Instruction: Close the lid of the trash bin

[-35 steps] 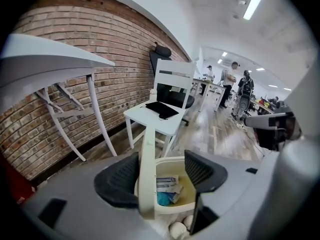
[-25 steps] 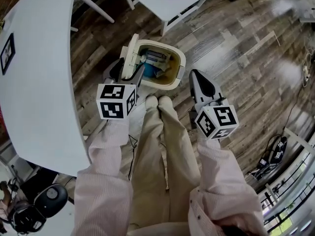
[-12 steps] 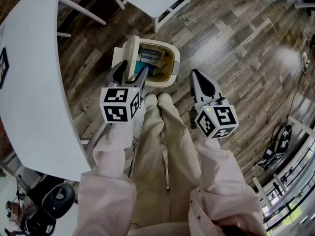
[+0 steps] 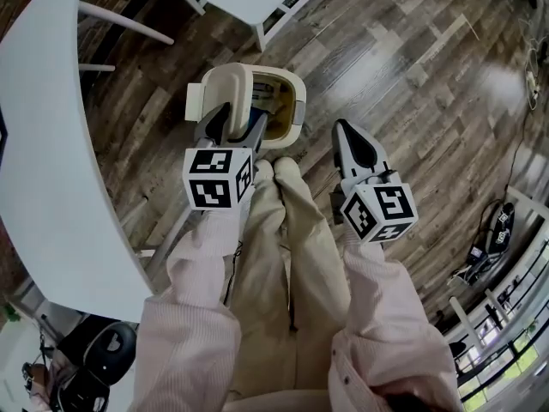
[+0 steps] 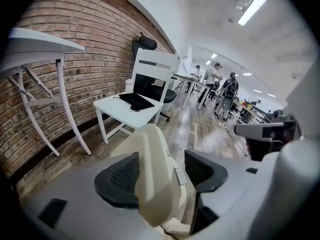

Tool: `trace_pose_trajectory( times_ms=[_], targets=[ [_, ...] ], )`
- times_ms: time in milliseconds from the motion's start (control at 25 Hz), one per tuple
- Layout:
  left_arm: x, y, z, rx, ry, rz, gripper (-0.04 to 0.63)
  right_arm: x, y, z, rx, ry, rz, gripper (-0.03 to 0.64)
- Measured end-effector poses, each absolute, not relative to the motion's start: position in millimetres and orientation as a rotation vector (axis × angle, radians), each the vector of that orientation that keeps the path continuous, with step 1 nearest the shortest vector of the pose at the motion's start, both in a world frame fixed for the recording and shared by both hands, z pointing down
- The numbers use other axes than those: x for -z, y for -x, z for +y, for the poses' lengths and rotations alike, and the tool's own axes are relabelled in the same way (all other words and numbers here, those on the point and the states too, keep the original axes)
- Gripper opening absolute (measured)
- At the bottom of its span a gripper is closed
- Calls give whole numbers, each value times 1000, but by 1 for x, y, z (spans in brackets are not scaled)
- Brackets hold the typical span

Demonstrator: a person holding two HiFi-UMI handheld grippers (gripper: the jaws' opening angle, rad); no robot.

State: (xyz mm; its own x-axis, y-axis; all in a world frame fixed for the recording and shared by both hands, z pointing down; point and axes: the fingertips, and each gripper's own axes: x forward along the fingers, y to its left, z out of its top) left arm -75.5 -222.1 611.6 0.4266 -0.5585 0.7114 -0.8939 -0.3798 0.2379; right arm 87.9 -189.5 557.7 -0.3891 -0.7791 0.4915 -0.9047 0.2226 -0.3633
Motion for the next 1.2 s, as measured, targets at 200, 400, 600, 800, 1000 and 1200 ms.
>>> trace_pose_trajectory(
  times_ms=[200,400,600,800,1000,1200],
  targets=[
    [-622,60,-220,-715,-2075,-1190,276,-564,-93,-182,-925,-1619,-2264,3],
    [-637,43,-216,-715,-2076,-1137,276,-572,-99,-174,-941,-1637,-2239,3],
    [-651,29,-212,-719,-2071,-1090,276,-581,-106,-168,-961,-1660,-2207,3],
    [-664,21,-212,-698,-2060,-1072,267,-590,-109,-165,-978,-1683,-2184,3],
    [-677,15,-210,-665,-2048,-1048,264,-599,-112,-159,-998,-1705,-2156,3],
    [-689,14,-211,-668,-2026,-1057,214,-606,-114,-156,-1003,-1717,-2143,3]
  ],
)
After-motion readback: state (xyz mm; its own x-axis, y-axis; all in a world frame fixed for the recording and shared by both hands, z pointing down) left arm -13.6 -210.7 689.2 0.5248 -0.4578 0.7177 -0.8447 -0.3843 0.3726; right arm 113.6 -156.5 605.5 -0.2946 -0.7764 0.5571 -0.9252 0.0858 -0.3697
